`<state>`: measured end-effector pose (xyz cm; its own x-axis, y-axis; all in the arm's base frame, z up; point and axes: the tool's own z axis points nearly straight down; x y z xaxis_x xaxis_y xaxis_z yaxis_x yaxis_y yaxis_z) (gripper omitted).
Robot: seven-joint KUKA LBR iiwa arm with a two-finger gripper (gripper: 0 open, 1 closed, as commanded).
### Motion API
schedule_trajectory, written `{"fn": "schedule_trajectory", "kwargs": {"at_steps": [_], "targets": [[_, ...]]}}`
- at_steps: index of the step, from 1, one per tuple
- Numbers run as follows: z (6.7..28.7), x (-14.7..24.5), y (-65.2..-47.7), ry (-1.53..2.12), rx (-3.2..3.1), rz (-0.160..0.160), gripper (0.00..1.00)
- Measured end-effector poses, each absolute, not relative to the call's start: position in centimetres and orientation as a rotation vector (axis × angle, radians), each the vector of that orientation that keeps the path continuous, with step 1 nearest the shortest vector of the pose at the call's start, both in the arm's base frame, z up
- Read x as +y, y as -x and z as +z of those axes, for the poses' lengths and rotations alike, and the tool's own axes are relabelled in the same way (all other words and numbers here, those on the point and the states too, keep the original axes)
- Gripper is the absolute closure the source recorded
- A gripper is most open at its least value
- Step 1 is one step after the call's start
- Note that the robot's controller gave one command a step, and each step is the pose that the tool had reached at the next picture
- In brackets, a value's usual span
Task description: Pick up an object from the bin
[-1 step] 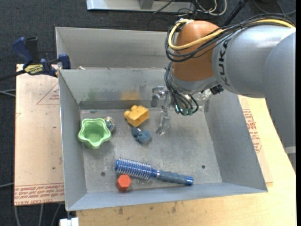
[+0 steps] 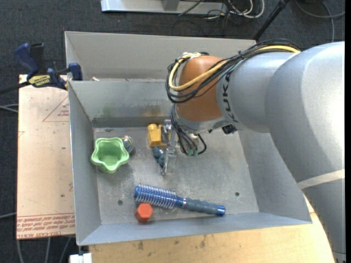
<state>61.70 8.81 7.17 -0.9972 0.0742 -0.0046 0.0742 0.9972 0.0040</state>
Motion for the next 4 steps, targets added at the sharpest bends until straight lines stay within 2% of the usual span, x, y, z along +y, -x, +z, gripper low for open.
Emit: {"fn": "schedule_trajectory", "kwargs": {"at_steps": [1, 2, 3, 4], "targets": [[7.7, 8.6, -62.0, -0.120, 3.129, 0.006, 1.00], [19.0, 8.7, -61.4, -0.130, 3.128, 0.005, 1.00], [18.5, 8.6, -61.2, -0.131, 3.136, 0.003, 0.00], [6.8, 9.0, -55.6, -0.056, 3.136, 0.002, 0.00]]}}
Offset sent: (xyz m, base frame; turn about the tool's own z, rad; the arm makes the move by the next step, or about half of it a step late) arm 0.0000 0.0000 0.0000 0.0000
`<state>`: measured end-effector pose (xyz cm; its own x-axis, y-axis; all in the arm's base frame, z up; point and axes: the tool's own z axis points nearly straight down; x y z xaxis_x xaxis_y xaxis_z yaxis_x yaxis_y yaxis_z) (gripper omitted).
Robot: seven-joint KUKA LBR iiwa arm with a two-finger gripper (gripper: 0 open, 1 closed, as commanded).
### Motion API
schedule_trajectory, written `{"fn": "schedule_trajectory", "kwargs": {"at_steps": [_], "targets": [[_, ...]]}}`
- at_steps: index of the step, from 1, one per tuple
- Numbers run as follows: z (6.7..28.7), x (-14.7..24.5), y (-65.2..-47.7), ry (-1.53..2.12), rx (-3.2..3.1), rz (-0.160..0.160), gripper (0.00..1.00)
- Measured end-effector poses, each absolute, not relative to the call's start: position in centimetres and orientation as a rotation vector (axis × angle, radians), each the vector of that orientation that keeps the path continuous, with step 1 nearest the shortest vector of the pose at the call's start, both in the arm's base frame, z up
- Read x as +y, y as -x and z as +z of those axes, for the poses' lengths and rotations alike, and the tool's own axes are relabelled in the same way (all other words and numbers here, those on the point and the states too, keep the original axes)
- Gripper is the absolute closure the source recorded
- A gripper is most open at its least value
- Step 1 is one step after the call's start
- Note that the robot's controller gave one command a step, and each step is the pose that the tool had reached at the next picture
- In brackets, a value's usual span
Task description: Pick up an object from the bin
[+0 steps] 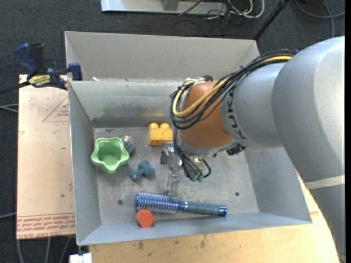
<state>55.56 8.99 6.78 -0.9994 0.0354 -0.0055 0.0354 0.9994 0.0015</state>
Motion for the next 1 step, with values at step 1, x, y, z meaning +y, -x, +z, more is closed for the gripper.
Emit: {"fn": "schedule_trajectory", "kwargs": {"at_steps": [1], "targets": [[7.09, 17.27, -55.30, 0.020, 3.134, 0.008, 0.00]]}}
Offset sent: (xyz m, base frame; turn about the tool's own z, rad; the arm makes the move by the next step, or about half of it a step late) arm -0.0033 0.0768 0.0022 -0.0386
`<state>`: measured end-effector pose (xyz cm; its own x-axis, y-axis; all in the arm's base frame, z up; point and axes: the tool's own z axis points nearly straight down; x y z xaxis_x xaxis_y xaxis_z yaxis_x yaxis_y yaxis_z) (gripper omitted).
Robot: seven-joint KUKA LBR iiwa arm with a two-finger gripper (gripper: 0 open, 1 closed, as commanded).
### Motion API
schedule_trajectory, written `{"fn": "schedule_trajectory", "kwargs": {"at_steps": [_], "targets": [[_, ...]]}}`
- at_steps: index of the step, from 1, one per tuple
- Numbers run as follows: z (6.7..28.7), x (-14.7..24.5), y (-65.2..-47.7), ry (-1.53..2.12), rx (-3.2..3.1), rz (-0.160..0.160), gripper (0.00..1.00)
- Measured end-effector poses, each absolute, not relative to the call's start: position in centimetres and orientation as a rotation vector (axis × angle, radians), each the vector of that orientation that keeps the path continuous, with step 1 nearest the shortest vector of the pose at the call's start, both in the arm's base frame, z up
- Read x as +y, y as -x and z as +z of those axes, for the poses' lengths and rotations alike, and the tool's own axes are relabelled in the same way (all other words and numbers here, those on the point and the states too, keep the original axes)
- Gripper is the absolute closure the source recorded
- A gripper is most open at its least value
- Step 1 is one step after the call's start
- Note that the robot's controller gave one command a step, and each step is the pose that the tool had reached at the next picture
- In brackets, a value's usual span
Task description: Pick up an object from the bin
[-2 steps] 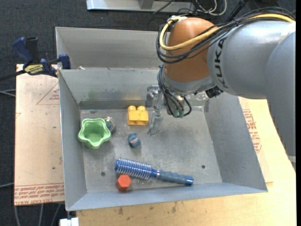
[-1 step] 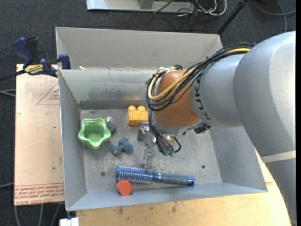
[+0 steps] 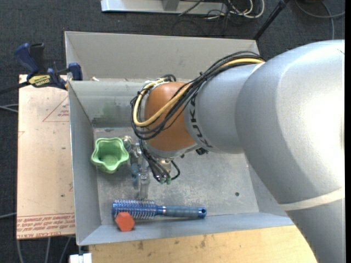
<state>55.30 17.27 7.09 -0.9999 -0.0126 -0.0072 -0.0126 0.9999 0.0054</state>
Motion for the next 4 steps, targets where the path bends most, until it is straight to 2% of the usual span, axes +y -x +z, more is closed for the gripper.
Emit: {"fn": "schedule_trajectory", "kwargs": {"at_steps": [1, 2, 3, 4], "targets": [[7.0, 16.7, -55.3, 0.006, 3.140, 0.003, 1.00], [18.4, 19.9, -54.9, 0.013, 3.131, 0.009, 1.00], [17.9, 19.7, -54.7, 0.010, 3.139, 0.002, 0.00], [7.3, 21.0, -49.1, 0.307, 3.124, 0.002, 0.00]]}}
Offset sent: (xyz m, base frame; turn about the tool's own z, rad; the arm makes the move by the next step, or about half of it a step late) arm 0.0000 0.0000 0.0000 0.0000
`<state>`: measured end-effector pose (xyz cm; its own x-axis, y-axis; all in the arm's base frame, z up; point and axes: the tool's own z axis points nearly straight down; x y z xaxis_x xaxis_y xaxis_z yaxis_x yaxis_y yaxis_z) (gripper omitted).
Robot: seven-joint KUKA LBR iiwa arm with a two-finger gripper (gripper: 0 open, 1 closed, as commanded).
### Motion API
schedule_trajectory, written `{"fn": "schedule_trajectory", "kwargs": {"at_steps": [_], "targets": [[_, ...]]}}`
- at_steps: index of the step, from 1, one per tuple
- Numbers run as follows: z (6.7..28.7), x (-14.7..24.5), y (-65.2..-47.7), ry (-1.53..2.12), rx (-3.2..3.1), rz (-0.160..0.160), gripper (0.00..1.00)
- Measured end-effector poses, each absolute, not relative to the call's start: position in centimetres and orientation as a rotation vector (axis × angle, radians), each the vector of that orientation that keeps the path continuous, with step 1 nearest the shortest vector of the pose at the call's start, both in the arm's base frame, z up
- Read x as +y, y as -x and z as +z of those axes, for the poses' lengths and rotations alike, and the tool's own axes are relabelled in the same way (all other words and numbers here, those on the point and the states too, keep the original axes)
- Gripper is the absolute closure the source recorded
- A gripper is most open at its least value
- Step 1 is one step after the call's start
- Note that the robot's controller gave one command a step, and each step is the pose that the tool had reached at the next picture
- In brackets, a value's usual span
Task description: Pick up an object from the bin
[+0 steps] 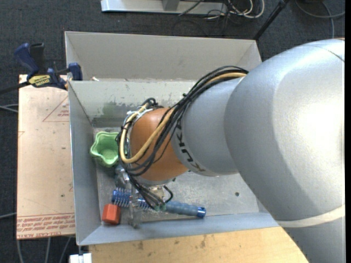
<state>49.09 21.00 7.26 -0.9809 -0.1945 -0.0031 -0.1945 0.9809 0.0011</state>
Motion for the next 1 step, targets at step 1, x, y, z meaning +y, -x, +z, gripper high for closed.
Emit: {"fn": "schedule_trajectory", "kwargs": {"at_steps": [1], "targets": [[7.34, 20.95, -49.06, 0.305, 3.127, 0.002, 1.00]]}}
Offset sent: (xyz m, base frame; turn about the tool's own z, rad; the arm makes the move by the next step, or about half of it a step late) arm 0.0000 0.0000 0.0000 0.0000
